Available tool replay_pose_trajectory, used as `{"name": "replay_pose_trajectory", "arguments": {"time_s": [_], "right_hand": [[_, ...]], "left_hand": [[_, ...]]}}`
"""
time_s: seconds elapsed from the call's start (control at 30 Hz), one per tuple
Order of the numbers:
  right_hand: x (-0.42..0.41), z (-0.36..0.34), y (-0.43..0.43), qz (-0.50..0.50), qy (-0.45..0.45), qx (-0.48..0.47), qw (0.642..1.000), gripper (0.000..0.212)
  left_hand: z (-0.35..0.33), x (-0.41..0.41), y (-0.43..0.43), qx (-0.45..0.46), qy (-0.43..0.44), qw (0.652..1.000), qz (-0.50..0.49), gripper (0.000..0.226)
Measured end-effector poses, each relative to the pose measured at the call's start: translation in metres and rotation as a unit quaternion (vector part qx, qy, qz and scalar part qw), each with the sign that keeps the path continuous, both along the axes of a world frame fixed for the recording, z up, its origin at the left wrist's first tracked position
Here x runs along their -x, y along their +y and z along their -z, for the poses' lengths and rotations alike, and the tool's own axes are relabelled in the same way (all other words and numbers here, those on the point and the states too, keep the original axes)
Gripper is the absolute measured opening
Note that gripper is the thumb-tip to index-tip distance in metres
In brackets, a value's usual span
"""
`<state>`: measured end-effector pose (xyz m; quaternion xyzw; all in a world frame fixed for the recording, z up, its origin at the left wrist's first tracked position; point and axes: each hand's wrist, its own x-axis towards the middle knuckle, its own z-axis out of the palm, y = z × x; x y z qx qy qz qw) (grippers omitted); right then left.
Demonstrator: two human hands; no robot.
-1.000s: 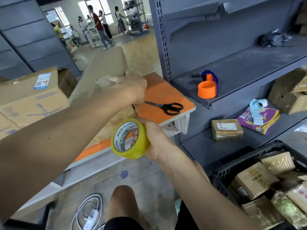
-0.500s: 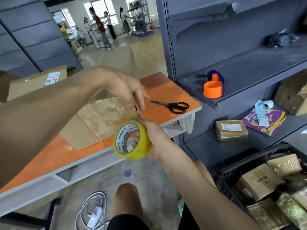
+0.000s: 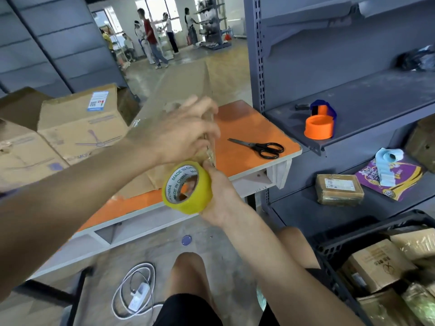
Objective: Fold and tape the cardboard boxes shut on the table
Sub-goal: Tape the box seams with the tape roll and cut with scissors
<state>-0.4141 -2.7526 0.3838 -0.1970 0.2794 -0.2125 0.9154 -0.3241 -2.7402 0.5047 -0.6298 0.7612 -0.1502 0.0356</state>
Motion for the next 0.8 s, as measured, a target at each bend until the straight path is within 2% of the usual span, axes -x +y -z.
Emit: {"name": "replay_pose_trajectory", "arguments": {"time_s": [0.07,0.1,0.13,0.2,0.27,0.4,0.47,0.53,0.63,0.67,0.73,0.77,0.8], "right_hand": [[-0.002,-0.002,0.001,-0.005,0.003,-0.002,1.0,0.044],[-0.002,-0.003,0.002,-0.003,0.006,0.007,1.0,0.045],[-0.003,-0.002,0.002,0.0,0.009,0.024,1.0,0.048],[-0.004,0.002,0.002,-0.001,0.022,0.079,0.997,0.05],[-0.002,0.005,0.0,0.004,0.043,0.123,0.991,0.049],[0.002,0.012,-0.004,-0.046,0.133,0.186,0.972,0.048],[0.01,0.013,-0.013,-0.078,0.204,0.279,0.935,0.052],[0.028,0.011,-0.032,-0.09,0.297,0.44,0.843,0.051],[0.061,0.004,-0.074,-0.01,0.424,0.636,0.645,0.025],[0.068,0.002,-0.088,0.001,0.469,0.676,0.569,0.02],[0.075,0.002,-0.11,-0.025,0.555,0.719,0.417,0.032],[0.076,0.004,-0.117,-0.045,0.586,0.722,0.365,0.037],[0.076,0.005,-0.123,-0.06,0.606,0.72,0.333,0.04]], "left_hand": [[0.025,0.007,0.031,0.217,0.071,0.971,-0.068,0.011],[0.037,0.012,0.044,0.252,0.117,0.952,-0.126,0.016],[0.047,0.015,0.052,0.235,0.173,0.937,-0.193,0.024],[0.062,0.017,0.058,0.127,0.237,0.917,-0.295,0.046],[0.069,0.016,0.057,0.042,0.3,0.896,-0.325,0.057],[0.075,0.017,0.054,0.028,0.35,0.881,-0.319,0.051],[0.074,0.014,0.049,0.033,0.373,0.869,-0.324,0.046],[0.072,0.011,0.044,0.05,0.354,0.869,-0.342,0.039],[0.069,0.009,0.04,0.074,0.331,0.875,-0.345,0.034],[0.069,0.01,0.041,0.08,0.323,0.879,-0.34,0.033],[0.07,0.012,0.041,0.095,0.295,0.891,-0.331,0.034],[0.071,0.012,0.042,0.101,0.28,0.897,-0.327,0.034],[0.072,0.013,0.042,0.105,0.267,0.902,-0.322,0.034]]}}
